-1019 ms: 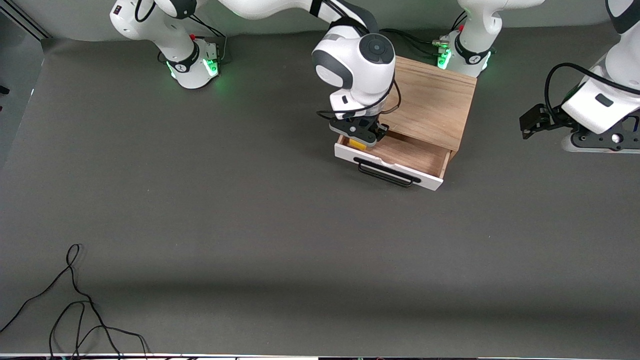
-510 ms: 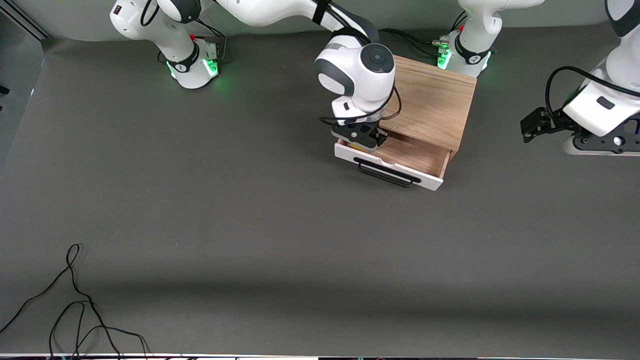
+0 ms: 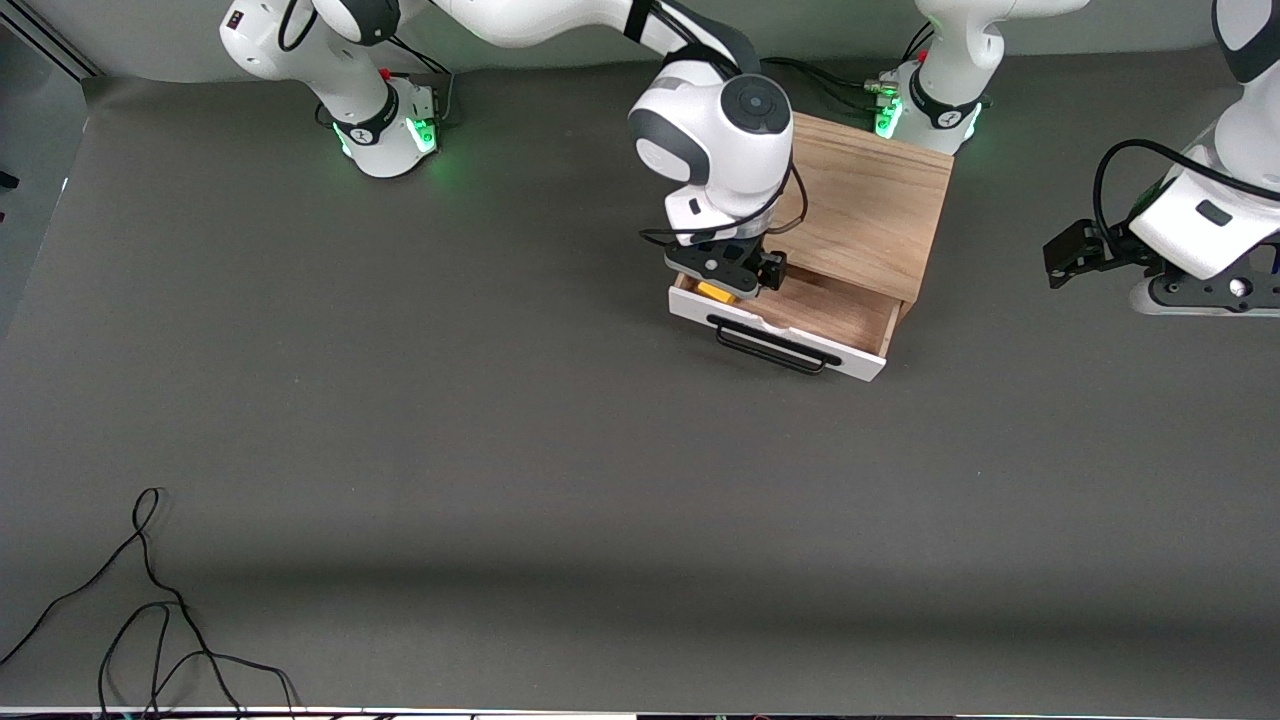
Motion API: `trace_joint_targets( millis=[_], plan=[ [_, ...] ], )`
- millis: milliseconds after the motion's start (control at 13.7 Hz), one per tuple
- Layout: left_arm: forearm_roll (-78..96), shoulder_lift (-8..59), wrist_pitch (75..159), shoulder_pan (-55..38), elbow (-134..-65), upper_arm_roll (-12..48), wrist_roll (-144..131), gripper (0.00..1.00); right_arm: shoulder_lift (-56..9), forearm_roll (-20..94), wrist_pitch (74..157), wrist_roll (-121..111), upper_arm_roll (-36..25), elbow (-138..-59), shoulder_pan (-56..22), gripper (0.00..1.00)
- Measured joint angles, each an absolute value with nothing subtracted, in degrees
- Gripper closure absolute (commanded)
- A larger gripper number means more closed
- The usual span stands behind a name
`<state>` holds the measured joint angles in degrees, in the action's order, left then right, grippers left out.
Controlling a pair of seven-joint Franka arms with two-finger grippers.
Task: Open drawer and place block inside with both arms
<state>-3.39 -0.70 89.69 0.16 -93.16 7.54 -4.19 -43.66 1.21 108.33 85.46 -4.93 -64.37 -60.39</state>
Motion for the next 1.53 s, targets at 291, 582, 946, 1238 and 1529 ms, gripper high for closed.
trace_joint_targets(
  millis=[291, 582, 946, 1238, 1529],
  plan=[
    [-2.81, -0.62, 90.18, 0.39, -93.2, 7.41, -4.19, 0.0, -36.28, 1.21, 99.85, 85.43, -5.44, -63.02, -58.44, 0.0],
    [-1.45, -0.6, 90.42, 0.65, -93.2, 7.17, -4.11, 0.0, -25.83, 1.38, 93.71, 77.42, -2.55, -66.72, -47.98, 0.0],
    [-1.22, -0.62, 90.43, 0.82, -91.92, 7.01, -3.79, 0.0, -10.31, 1.4, 90.02, 54.91, 10.09, -79.97, -23.02, 0.0],
    [-1.22, -0.67, 89.38, 1.03, -89.77, 6.95, -3.57, 0.0, -2.72, 1.4, 85.52, 31.66, 10.92, -85.25, -9.57, 0.0],
    [-1.2, -0.58, 88.49, 1.09, -89.37, 6.94, -3.2, 0.0, -1.75, 1.23, 84.33, 13.48, 5.75, -86.3, -3.31, 0.0]
  ],
)
